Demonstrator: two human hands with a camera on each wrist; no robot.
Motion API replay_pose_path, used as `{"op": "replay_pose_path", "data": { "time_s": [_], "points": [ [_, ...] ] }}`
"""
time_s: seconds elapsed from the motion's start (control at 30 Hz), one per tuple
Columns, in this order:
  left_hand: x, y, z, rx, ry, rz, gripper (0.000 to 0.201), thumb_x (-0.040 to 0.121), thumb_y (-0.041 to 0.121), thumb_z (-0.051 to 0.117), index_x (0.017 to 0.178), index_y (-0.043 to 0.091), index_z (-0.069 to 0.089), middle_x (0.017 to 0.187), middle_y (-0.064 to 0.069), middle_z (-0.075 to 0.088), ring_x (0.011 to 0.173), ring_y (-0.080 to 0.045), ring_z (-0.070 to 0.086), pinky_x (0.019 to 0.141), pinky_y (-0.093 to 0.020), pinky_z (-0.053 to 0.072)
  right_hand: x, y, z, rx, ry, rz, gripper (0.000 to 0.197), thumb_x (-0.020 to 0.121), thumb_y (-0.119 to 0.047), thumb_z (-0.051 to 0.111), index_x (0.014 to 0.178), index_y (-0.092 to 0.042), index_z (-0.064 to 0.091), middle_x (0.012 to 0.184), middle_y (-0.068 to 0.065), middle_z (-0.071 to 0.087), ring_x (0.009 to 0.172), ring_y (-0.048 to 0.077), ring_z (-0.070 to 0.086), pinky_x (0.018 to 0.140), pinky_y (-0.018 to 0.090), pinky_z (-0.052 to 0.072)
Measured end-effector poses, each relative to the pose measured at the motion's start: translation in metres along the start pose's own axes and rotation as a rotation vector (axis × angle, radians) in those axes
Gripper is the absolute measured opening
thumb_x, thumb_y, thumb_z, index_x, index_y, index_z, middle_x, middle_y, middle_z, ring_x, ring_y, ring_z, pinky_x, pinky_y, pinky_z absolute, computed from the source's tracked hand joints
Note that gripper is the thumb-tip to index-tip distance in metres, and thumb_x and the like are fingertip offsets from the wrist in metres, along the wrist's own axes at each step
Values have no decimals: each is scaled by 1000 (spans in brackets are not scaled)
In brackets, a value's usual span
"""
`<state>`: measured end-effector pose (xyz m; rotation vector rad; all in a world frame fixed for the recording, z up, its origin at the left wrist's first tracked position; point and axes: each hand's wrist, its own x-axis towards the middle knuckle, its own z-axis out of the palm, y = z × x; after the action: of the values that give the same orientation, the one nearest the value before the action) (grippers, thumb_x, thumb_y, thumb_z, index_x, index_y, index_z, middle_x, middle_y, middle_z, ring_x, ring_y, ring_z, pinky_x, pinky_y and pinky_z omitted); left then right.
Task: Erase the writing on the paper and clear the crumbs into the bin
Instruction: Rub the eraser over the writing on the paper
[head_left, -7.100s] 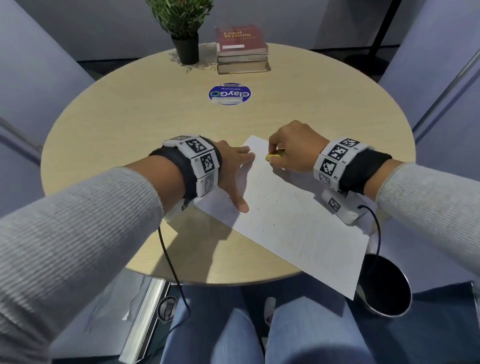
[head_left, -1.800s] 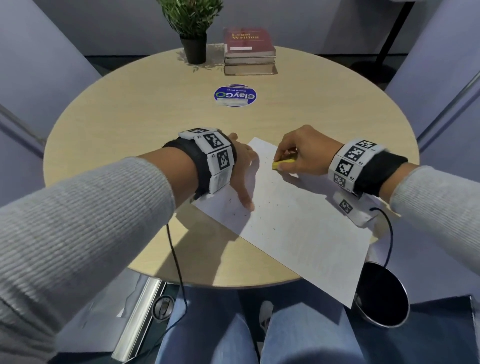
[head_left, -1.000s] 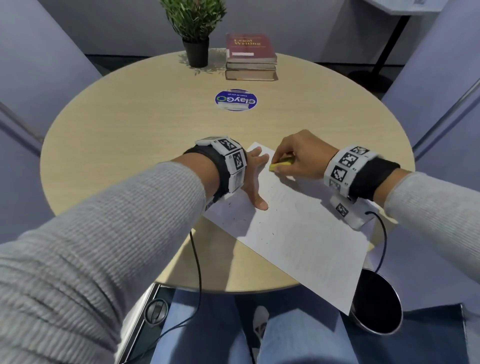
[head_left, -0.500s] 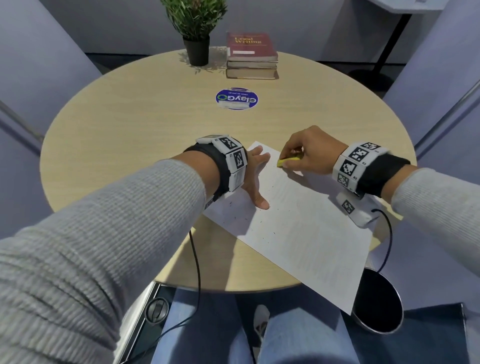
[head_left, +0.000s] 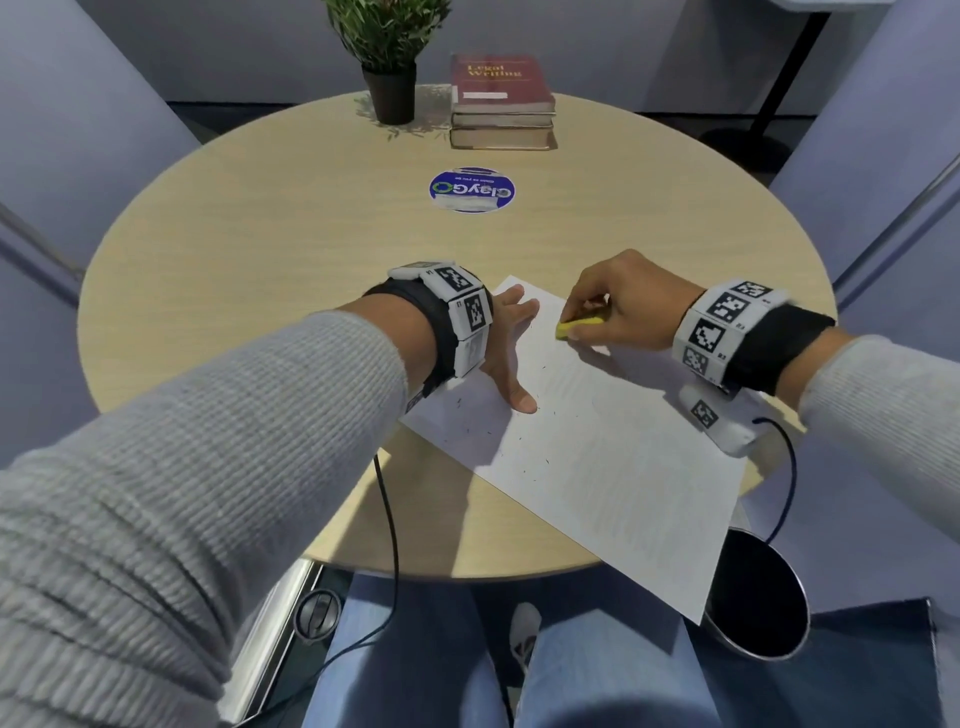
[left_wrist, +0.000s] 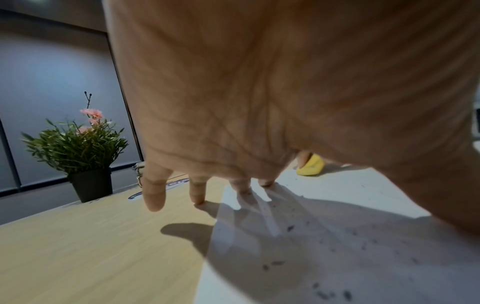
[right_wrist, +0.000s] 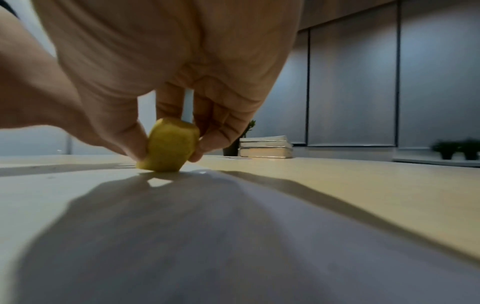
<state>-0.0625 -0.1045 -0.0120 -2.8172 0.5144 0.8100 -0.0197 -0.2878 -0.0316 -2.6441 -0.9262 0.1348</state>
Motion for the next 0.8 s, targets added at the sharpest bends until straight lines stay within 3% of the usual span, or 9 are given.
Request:
{"op": "replay_pose_path", "data": {
  "time_s": [0.07,0.2,0.33,0.47,0.57,0.73,0.8],
  "points": [
    [2,-1,1,3,1,0,114,73,67,63,152,24,-9,158,1,-14,145,-27,-2,114,-48,9,2,1,-1,-29,18,17,15,78,-30,74,85,-17,77,81,3,68,71,18,58,71,38,52],
    [5,-2,0,22,-14,5,115,73,69,62,151,25,-11,158,2,-15,146,-26,-4,114,-48,7,-3,-7,6,-11,-40,-75,14,79,-31,74,85,-19,77,81,1,68,69,15,57,66,29,47],
    [7,-2,2,35,-8,-10,116,71,71,61,151,25,-10,158,2,-14,145,-28,0,114,-49,10,-1,-1,0,0,12,2,15,79,-31,74,86,-18,77,84,2,69,71,13,56,69,31,48],
    [11,-4,1,53,-25,-6,119,69,74,60,150,26,-12,158,1,-16,146,-27,-3,116,-49,9,-4,-9,8,-4,-41,-76,15,79,-31,75,86,-19,77,82,0,69,67,13,57,65,28,47],
    [9,-2,1,53,-20,-12,118,69,74,60,151,25,-11,158,1,-14,146,-27,-2,116,-49,9,-3,-4,2,17,-14,-30,14,79,-30,75,85,-18,77,80,-1,69,66,8,56,65,26,43],
    [4,1,-1,175,3,-22,121,63,85,51,152,26,-6,160,1,-6,146,-29,-5,115,-55,0,2,-3,3,-28,-5,9,14,79,-29,73,85,-17,76,81,2,69,70,16,58,67,32,50],
    [-2,5,-1,167,-5,-29,122,60,87,52,151,29,-3,160,3,-1,146,-30,-3,112,-57,5,2,-2,3,-26,-9,22,14,78,-30,73,85,-18,76,81,3,69,71,18,59,67,33,51]
  ]
}}
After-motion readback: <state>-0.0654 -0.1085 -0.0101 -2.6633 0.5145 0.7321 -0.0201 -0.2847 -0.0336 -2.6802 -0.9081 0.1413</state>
